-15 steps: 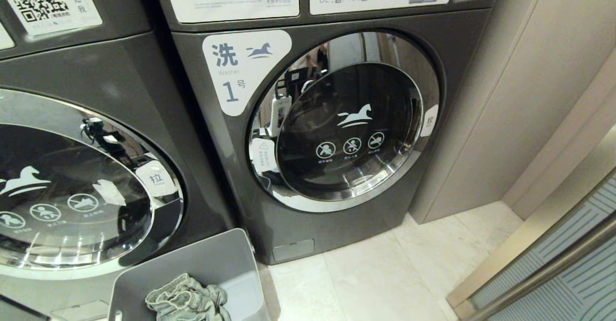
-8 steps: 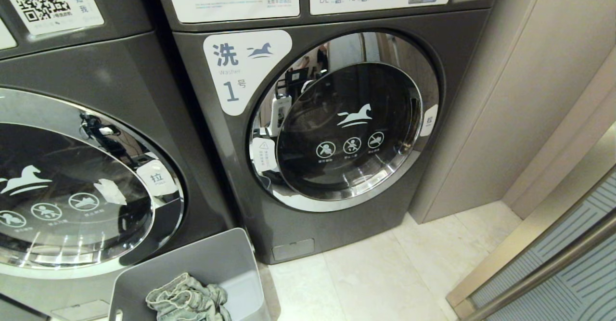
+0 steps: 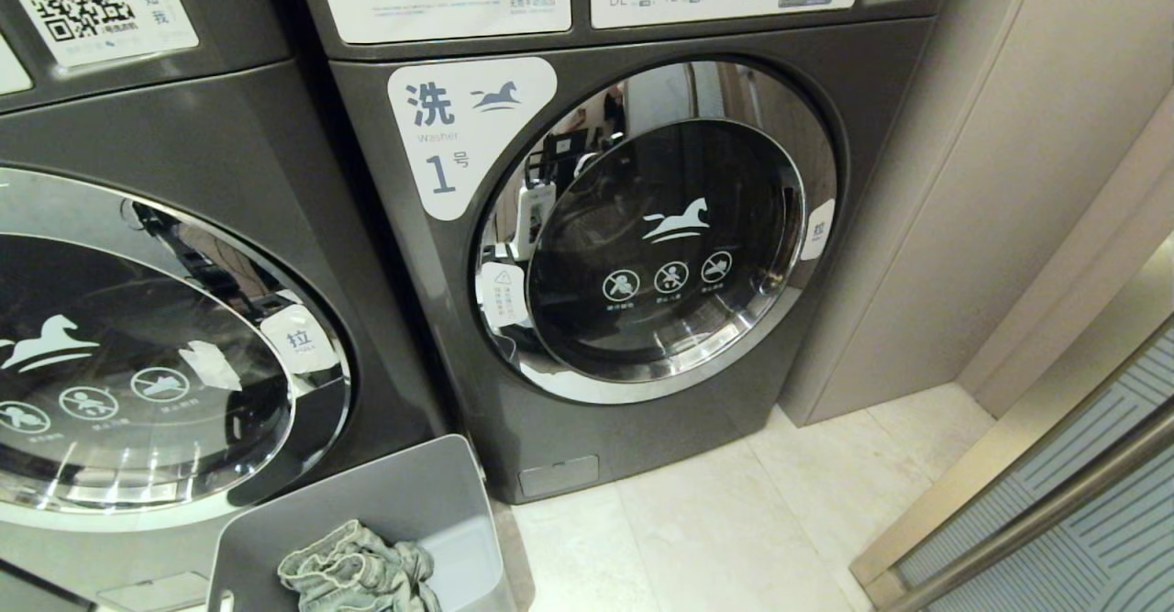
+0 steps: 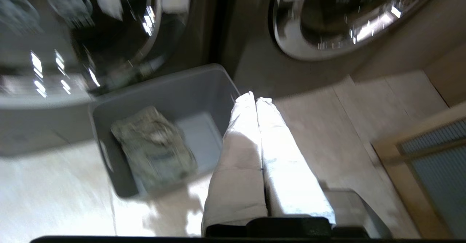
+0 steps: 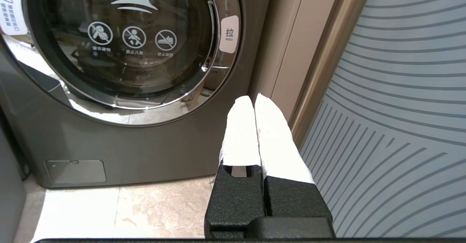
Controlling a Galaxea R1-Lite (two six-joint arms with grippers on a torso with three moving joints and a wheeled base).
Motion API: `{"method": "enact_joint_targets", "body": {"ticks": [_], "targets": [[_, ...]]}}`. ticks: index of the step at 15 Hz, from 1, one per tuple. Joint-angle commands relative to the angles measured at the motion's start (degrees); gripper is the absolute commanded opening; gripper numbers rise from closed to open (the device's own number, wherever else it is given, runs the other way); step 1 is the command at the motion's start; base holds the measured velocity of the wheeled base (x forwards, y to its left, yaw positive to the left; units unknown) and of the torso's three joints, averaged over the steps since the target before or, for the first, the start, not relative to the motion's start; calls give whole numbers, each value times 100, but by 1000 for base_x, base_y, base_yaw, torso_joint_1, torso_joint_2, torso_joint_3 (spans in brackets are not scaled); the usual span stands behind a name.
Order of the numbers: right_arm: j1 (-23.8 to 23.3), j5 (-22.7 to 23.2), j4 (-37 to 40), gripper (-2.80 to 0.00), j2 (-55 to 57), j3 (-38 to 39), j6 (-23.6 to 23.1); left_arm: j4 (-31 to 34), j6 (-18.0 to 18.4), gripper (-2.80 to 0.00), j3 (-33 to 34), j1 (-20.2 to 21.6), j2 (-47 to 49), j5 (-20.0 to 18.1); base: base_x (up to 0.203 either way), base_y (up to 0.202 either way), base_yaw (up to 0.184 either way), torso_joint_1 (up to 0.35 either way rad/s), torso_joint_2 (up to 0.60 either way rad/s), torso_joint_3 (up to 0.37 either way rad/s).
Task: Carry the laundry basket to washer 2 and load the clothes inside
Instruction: Open the lid of the washing machine
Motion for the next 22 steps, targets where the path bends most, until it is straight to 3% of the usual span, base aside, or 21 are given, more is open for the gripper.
{"method": "enact_joint_targets", "body": {"ticks": [1, 3, 6, 12, 13, 17, 20, 22], "targets": [[2, 3, -12, -280, 5, 229, -8, -50, -267, -280, 157, 466, 1572, -608, 0, 0, 0, 0, 0, 0], [2, 3, -12, -280, 7, 229, -8, -484, -343, -280, 232, 893, 2423, -1315, 0, 0, 0, 0, 0, 0], [2, 3, -12, -280, 0, 229, -8, -2020, -375, -280, 405, 1145, 3624, -1781, 0, 0, 0, 0, 0, 0], [2, 3, -12, -280, 0, 229, -8, -4995, -370, -280, 799, 1485, 5297, -2063, 0, 0, 0, 0, 0, 0], [2, 3, -12, -280, 1, 229, -8, -5414, -369, 0, 996, 1527, 5406, -2067, 0, 0, 0, 0, 0, 0], [2, 3, -12, -280, 3, 229, -8, -5845, -331, 0, 1466, 1884, 5572, -2190, 0, 0, 0, 0, 0, 0], [2, 3, -12, -280, 9, 229, -8, -6119, -162, 0, 1784, 2225, 5702, -2895, 0, 0, 0, 0, 0, 0], [2, 3, -12, -280, 6, 229, -8, -6521, -162, 0, 1797, 2250, 5875, -3059, 0, 0, 0, 0, 0, 0]]}}
